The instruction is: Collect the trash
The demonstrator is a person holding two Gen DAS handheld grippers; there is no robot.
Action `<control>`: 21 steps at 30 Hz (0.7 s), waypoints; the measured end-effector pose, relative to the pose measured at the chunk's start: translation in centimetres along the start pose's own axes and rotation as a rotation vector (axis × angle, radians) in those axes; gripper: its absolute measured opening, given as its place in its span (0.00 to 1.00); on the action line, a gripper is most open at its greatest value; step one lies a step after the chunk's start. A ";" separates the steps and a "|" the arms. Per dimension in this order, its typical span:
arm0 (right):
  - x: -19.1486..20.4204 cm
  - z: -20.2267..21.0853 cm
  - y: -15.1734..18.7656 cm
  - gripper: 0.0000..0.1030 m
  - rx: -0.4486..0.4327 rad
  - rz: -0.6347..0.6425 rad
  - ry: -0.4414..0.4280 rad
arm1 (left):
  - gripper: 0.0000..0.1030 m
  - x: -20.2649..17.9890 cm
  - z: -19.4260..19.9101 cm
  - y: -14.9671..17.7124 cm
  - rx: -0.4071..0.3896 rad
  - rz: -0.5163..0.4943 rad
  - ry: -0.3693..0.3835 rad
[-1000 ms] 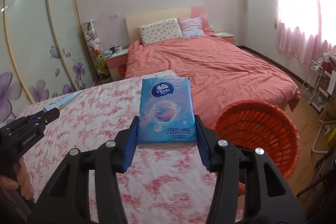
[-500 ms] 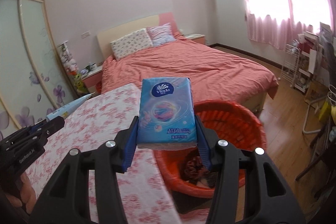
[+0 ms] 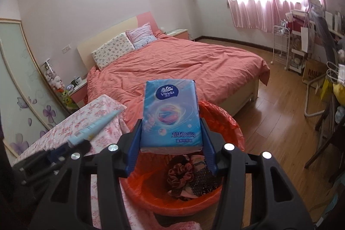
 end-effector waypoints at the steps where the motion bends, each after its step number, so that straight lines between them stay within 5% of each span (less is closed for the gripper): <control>1: -0.4 -0.5 -0.1 0.52 0.010 -0.008 -0.005 | 0.26 -0.3 -0.7 0.2 0.018 0.003 0.001; 5: -2.0 -2.7 0.2 0.57 0.057 -0.052 -0.017 | 0.50 -0.6 -2.3 0.9 0.061 0.007 -0.021; 11: -2.2 -2.3 1.6 0.69 0.064 -0.050 0.010 | 0.56 1.7 -1.2 2.1 0.075 0.038 -0.089; 21: 2.9 6.4 4.1 0.96 -0.106 0.096 0.071 | 0.81 7.1 8.2 5.6 -0.042 0.094 -0.268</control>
Point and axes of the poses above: each gripper's, at about its wrist camera, not at the fingertips, and z roughly against the way its jaws point, x to its left, y to its underside, the point moved 5 cm from there along -z, roughly the way its jaws point, and after that the axes turned 1 degree about x, right-handed, at the moved point
